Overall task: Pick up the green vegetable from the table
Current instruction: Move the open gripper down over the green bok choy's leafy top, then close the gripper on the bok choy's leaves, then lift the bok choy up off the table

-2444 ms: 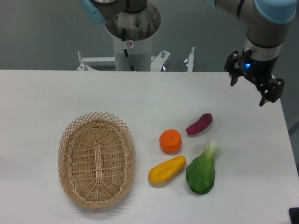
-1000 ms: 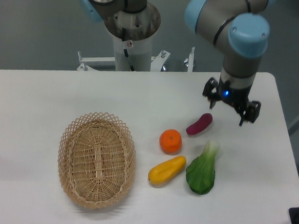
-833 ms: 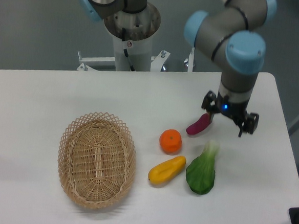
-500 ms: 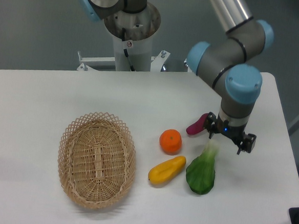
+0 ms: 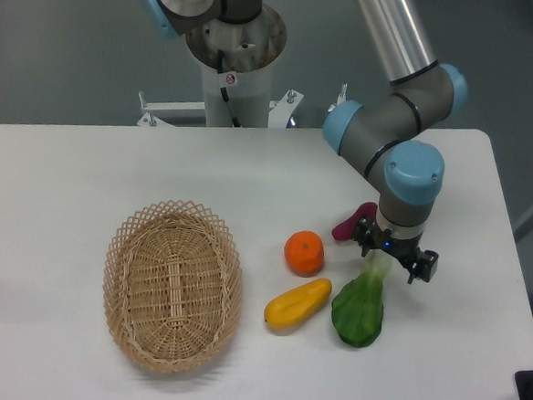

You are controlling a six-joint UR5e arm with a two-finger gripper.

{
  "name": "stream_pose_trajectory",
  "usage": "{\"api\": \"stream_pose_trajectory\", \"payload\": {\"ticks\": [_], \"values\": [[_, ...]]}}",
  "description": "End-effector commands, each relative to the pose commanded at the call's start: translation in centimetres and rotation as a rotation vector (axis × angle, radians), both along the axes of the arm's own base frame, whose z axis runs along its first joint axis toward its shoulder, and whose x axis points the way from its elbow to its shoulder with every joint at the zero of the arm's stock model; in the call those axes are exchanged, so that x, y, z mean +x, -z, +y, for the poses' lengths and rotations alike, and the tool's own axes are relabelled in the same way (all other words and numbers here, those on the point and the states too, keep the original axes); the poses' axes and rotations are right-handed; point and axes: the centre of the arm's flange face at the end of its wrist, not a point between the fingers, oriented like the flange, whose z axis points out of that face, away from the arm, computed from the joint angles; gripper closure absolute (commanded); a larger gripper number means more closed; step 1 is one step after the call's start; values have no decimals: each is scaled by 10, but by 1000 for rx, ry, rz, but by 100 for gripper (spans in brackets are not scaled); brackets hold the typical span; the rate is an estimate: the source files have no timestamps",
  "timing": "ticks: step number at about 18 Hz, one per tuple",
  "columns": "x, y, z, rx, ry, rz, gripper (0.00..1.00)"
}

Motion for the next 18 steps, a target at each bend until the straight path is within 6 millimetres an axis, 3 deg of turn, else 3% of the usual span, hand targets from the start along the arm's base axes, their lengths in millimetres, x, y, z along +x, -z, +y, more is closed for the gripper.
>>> {"api": "stream_pose_trajectory", "payload": {"ticks": [5, 6, 7, 8, 10, 14, 18], "values": [[-1, 6, 1, -4, 1, -3, 1], [-1, 6, 2, -2, -2, -2, 11], [1, 6, 4, -3, 3, -3, 30], [1, 6, 4, -4, 7, -3, 42], [0, 5, 4, -2, 9, -1, 45], [-2, 1, 5, 1, 12, 6, 63], [-3, -1, 6, 3, 13, 10, 68]]}}
